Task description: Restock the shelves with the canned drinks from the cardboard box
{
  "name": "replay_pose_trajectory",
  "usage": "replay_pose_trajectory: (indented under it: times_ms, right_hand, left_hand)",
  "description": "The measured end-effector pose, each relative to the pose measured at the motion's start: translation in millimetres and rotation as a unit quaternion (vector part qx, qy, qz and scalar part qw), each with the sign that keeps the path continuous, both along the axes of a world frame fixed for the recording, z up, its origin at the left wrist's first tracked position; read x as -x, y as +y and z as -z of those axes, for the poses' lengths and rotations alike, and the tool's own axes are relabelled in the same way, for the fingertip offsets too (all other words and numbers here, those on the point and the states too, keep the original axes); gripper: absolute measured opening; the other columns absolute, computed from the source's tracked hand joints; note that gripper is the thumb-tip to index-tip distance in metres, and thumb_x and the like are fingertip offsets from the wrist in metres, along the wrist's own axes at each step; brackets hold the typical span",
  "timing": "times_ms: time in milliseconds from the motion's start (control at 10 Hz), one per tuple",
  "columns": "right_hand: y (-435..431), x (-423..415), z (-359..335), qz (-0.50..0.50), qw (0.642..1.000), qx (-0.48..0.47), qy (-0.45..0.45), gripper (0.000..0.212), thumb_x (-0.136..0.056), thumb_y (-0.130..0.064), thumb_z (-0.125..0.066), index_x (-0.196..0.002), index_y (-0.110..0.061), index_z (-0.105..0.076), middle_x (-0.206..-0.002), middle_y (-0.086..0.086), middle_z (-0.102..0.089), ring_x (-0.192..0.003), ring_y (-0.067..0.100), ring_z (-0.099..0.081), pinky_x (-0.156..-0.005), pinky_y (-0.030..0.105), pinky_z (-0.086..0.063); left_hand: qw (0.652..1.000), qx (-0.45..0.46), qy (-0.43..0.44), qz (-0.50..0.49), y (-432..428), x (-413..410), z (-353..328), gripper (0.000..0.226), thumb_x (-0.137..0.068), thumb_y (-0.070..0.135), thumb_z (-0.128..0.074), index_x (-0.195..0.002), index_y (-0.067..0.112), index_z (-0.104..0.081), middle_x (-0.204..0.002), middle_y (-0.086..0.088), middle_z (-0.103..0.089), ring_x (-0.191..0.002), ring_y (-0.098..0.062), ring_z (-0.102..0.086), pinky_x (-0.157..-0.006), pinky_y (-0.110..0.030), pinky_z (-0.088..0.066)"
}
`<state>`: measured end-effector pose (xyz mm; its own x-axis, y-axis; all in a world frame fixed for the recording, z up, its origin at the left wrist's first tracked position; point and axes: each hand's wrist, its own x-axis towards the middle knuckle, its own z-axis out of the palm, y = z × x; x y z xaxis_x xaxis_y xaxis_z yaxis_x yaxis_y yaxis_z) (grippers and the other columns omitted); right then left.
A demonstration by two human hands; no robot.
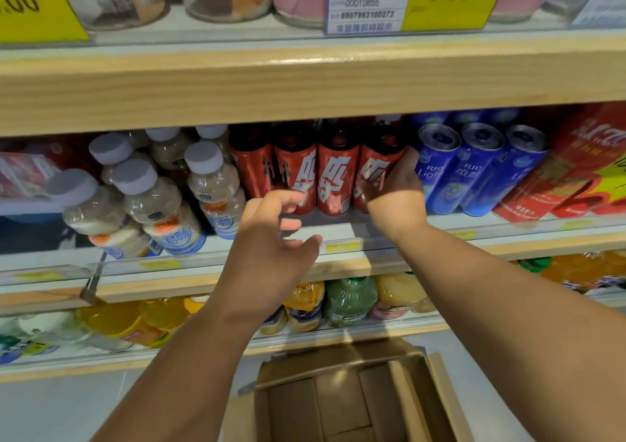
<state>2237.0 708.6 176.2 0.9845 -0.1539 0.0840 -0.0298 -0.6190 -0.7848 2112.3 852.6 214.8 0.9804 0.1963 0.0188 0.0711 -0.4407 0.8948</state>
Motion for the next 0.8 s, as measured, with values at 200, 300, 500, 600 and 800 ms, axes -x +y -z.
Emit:
replay_pose_trajectory:
  times_ms: [200, 300, 500, 600, 800]
  right_hand:
    - [-0.1, 4.0, 0.7, -0.021, 0.998, -0.056, -0.024, 0.085, -0.082, -0.023, -0.064, -0.146, -0.020, -0.008, -0.134, 0.011, -0.052, -0.114, 0.029, -0.057, -0.081, 0.021, -0.038]
    - [-4.3, 8.1, -0.8, -0.036, 0.997, -0.052, -0.035, 0.077, -0.087, -0.018, -0.059, -0.147, -0.019, -0.009, -0.130, 0.011, -0.056, -0.110, 0.028, -0.059, -0.079, 0.023, -0.041]
    - [-15.5, 7.3, -7.6, -0.046, 0.999, 0.018, -0.015, 0.073, -0.088, -0.024, -0.055, -0.146, -0.028, -0.011, -0.108, 0.015, -0.064, -0.090, 0.033, -0.063, -0.067, 0.032, -0.045]
    - [-20.4, 8.9, -9.3, -0.049, 0.997, 0.061, -0.019, 0.076, -0.088, -0.025, -0.055, -0.148, -0.029, -0.008, -0.110, 0.015, -0.064, -0.089, 0.033, -0.063, -0.064, 0.030, -0.040]
    - [-23.0, 6.7, -20.8, -0.071, 0.979, 0.172, -0.078, 0.070, -0.089, -0.016, -0.052, -0.148, -0.022, -0.014, -0.154, -0.001, -0.028, -0.099, 0.031, -0.062, -0.054, 0.026, -0.029]
  left_hand:
    - [1.000, 0.003, -0.003, 0.006, 3.7, 0.3, -5.2, 0.037, -0.082, 0.016, -0.068, -0.111, 0.033, -0.051, -0.116, 0.007, -0.045, -0.096, 0.009, -0.054, -0.064, -0.002, -0.046]
    - [1.000, 0.005, -0.005, 0.006, 4.4, 0.2, -9.1, 0.037, -0.082, 0.015, -0.068, -0.110, 0.032, -0.051, -0.115, 0.007, -0.045, -0.095, 0.010, -0.054, -0.060, -0.001, -0.045]
    - [1.000, -0.008, 0.000, 0.004, 0.4, -1.6, -10.9, 0.039, -0.082, 0.019, -0.068, -0.115, 0.032, -0.052, -0.112, 0.010, -0.047, -0.080, 0.026, -0.052, -0.055, 0.000, -0.043]
    - [1.000, -0.006, 0.002, -0.001, -0.2, -2.1, -11.1, 0.039, -0.082, 0.018, -0.068, -0.115, 0.032, -0.052, -0.115, 0.009, -0.047, -0.084, 0.014, -0.057, -0.056, 0.002, -0.042]
    - [0.999, -0.013, 0.035, -0.013, -3.3, -6.3, -17.7, 0.042, -0.083, 0.020, -0.067, -0.119, 0.031, -0.051, -0.110, 0.010, -0.048, -0.073, 0.027, -0.053, -0.056, -0.002, -0.047]
